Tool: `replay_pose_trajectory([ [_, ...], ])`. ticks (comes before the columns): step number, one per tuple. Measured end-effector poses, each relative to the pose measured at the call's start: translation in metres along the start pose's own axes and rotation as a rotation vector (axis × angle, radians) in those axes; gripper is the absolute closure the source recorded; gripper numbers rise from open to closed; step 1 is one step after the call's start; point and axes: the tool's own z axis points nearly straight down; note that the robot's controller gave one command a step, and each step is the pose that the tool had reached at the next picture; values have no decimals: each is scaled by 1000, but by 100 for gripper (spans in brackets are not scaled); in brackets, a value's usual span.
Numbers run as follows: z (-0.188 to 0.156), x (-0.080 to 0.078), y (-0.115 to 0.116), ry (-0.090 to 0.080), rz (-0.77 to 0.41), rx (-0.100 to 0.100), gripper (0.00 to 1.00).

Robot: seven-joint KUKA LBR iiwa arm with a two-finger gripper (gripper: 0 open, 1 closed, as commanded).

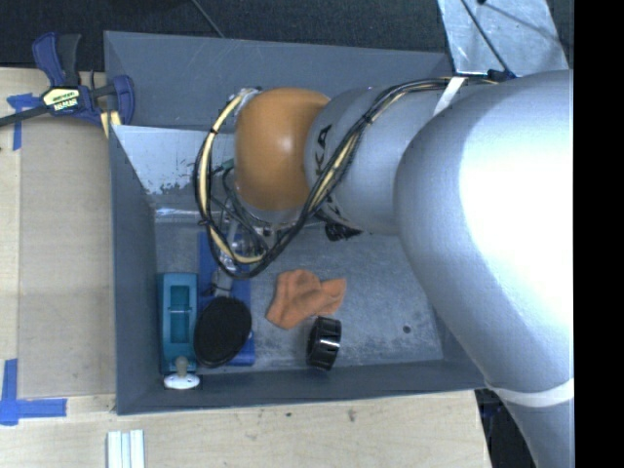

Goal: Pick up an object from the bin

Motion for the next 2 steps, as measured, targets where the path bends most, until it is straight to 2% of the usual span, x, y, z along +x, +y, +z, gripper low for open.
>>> replay_pose_trajectory([
  [1,-29,6,-8,10,5,6,0],
  [2,-56,12,-28,-5,133,-2,0],
])
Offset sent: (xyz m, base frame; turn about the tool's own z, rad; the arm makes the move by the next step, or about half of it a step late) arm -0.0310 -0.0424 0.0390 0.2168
